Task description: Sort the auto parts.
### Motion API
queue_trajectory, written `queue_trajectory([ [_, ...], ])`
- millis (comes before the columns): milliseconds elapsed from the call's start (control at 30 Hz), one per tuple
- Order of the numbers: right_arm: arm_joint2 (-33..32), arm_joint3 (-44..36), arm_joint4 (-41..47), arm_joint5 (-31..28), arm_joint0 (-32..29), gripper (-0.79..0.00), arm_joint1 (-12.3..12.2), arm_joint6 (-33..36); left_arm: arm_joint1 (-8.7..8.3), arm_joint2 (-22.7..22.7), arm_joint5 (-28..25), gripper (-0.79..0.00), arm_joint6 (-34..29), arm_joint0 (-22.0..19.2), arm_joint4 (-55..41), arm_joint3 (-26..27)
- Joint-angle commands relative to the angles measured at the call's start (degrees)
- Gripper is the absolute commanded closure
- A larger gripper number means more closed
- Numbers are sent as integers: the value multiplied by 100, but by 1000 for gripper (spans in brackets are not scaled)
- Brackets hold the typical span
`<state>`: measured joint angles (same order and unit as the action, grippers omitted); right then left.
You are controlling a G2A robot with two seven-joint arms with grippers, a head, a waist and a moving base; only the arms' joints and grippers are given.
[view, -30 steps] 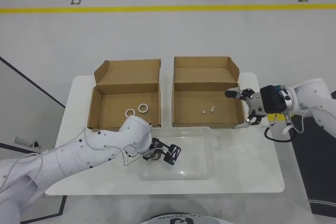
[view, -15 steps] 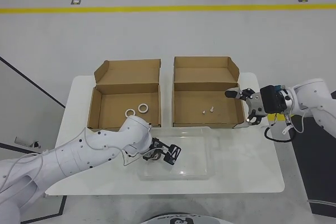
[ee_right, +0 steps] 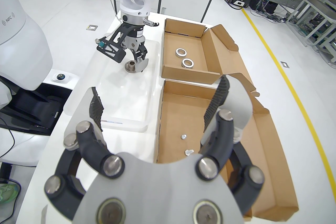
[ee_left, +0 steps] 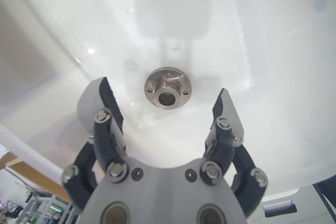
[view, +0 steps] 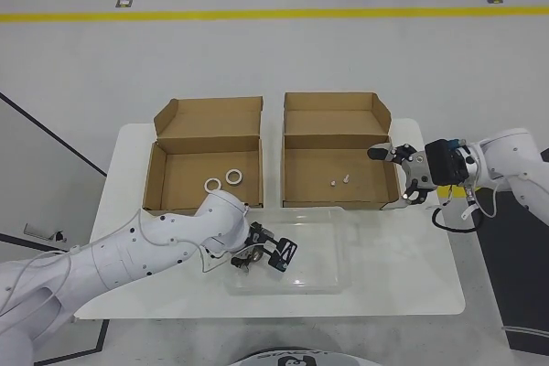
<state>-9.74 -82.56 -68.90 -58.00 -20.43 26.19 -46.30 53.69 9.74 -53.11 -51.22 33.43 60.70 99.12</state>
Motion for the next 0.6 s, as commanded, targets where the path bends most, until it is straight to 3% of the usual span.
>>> queue_trajectory([
  [0, 0, 0, 0, 0, 0, -785, 0, 0, 0, 0, 0, -785, 0, 0, 0, 0],
  [333, 0, 0, 0, 0, 0, -785, 0, 0, -8, 27, -86, -785, 90, 81, 70, -90],
  [367, 0, 0, 0, 0, 0, -785, 0, 0, -4, 3, -89, -757, 93, 75, 45, -93],
  [433, 0, 0, 0, 0, 0, -785, 0, 0, -2, 0, -99, -616, 103, 60, 2, -107],
  [567, 0, 0, 0, 0, 0, -785, 0, 0, -8, 0, -114, -517, 118, 39, -59, -110],
])
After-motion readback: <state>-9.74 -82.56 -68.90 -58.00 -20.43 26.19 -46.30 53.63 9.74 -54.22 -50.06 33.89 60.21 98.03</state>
